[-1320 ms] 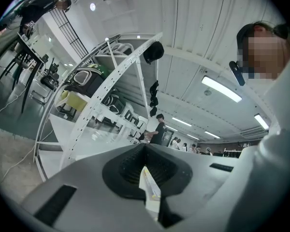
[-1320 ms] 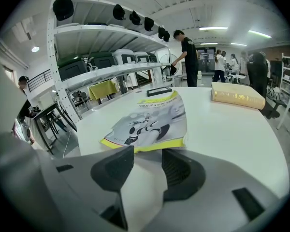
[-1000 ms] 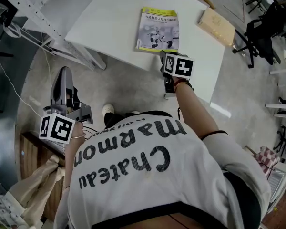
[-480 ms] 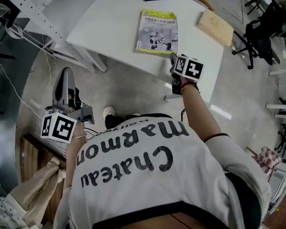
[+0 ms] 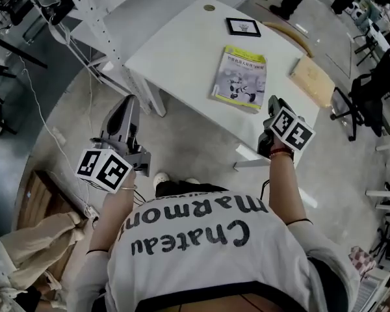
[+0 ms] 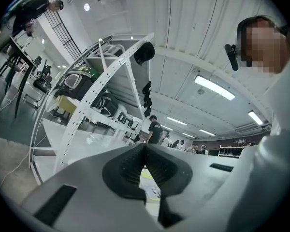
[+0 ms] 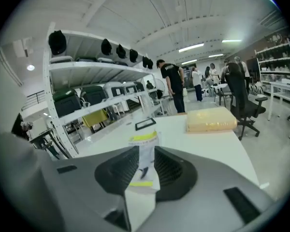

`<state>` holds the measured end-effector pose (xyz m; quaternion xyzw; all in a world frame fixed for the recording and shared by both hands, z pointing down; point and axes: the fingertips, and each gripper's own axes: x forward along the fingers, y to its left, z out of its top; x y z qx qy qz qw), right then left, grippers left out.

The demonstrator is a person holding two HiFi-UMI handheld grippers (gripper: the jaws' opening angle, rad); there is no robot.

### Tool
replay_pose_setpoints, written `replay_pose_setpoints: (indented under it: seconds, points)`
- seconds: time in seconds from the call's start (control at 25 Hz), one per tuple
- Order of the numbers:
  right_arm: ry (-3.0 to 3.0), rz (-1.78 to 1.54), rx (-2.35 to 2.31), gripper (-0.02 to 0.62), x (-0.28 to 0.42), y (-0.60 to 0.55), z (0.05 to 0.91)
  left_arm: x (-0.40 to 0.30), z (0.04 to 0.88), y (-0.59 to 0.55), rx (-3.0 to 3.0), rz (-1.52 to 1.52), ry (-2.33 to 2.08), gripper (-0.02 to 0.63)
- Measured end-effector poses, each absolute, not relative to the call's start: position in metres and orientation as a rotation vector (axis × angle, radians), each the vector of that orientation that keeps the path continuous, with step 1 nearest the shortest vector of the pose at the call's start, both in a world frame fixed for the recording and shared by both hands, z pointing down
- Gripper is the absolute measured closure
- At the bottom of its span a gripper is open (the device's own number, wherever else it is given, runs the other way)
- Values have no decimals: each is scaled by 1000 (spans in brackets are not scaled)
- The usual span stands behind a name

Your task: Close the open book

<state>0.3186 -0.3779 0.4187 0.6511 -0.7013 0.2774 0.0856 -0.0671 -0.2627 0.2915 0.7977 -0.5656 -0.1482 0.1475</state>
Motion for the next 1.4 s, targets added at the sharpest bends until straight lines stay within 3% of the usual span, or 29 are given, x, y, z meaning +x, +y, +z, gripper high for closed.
replay_pose_setpoints:
  seconds: [0.24, 0.52, 1.4]
  points:
    - [-2462, 516, 1864, 541, 255, -373, 310, -55, 242, -269, 2428, -484, -1582, 583]
    - [-2692, 343, 1768, 543, 196, -333, 229, -46, 214, -264, 2524, -518, -1495, 583]
    - [-2543, 367, 1821, 546, 156, -226, 248, -43, 226, -199, 2597, -448, -1235, 583]
